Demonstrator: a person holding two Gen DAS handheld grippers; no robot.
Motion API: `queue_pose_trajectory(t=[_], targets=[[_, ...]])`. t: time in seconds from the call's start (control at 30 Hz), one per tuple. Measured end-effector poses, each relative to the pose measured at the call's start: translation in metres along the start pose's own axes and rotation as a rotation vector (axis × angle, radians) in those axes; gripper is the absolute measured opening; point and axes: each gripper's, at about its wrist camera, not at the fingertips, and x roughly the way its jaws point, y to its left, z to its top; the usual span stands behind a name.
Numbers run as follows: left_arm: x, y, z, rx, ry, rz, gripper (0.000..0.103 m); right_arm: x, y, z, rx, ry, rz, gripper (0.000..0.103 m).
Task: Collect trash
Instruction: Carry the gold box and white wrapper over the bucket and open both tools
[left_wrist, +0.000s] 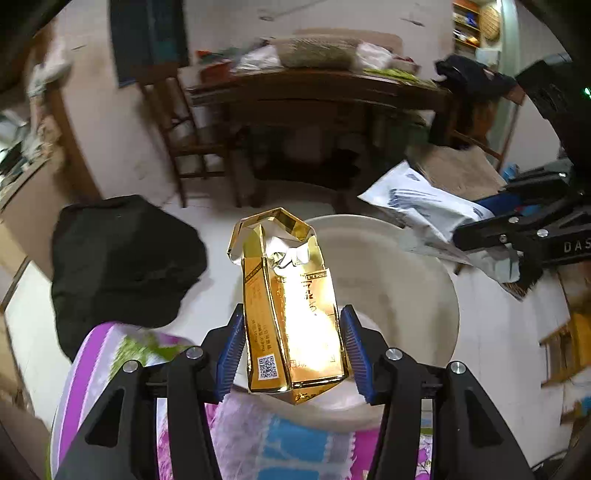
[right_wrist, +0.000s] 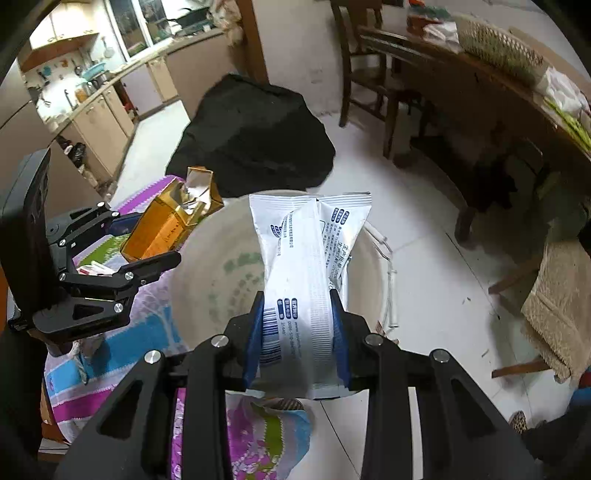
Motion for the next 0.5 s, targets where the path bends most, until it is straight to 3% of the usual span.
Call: queue_pose_trajectory(t=[0.2,0.5], targets=[[0.038,-0.001,0.004,0.015,0.041,-0.017,0.053,0.015,-0.016,0.002,0.019,0.026,0.005,0.031],[0.055,-0.003,0.002,0.024,0.041,-0.047,0.053,0.016,-0.02,0.006,0.027,0.04,0.0,0.031]])
